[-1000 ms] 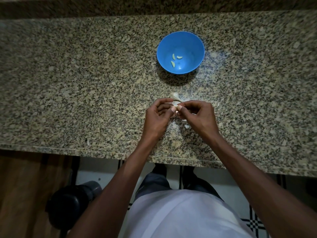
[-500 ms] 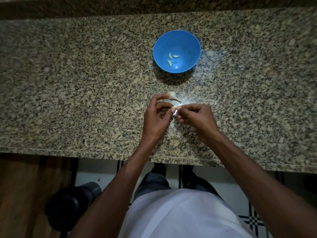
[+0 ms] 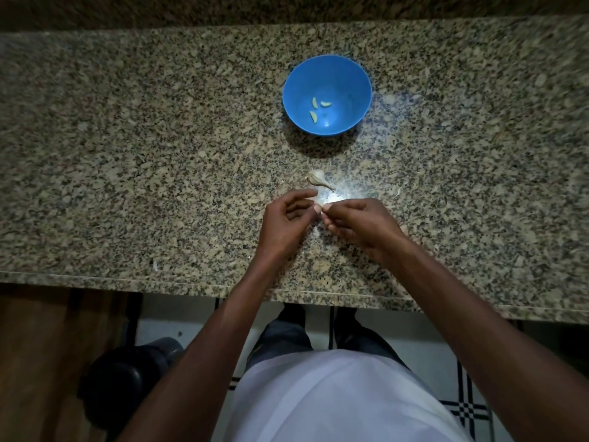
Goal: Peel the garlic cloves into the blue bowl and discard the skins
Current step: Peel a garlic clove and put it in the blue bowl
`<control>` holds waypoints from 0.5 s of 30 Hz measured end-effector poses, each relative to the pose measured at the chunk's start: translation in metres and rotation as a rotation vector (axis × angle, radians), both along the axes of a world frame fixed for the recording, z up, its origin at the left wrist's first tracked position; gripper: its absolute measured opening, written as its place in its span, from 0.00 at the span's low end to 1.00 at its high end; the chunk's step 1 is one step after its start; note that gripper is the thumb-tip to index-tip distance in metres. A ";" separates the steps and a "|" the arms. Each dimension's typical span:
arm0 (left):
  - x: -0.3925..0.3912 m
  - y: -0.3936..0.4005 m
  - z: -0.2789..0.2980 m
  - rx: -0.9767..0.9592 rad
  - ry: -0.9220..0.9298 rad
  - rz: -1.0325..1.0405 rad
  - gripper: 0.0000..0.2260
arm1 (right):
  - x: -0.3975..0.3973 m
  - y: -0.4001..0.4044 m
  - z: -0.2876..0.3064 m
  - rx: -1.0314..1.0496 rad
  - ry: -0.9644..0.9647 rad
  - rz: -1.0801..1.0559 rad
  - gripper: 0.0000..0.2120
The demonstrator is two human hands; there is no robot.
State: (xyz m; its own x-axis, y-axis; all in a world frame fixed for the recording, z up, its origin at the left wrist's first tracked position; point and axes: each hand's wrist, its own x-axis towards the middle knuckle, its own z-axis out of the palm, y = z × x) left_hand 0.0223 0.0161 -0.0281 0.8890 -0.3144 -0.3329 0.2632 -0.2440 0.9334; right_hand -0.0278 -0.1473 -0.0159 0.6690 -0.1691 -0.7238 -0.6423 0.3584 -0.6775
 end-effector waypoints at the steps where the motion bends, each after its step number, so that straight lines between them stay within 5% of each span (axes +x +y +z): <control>1: 0.000 0.001 -0.001 -0.010 0.032 -0.016 0.11 | -0.002 -0.001 -0.001 -0.049 -0.048 0.032 0.06; 11: 0.005 0.002 -0.001 -0.022 0.125 -0.035 0.09 | 0.001 -0.007 -0.010 -0.494 -0.232 0.318 0.07; 15: 0.003 0.002 -0.002 0.003 0.126 -0.060 0.09 | 0.004 -0.008 -0.010 -0.570 -0.369 0.337 0.16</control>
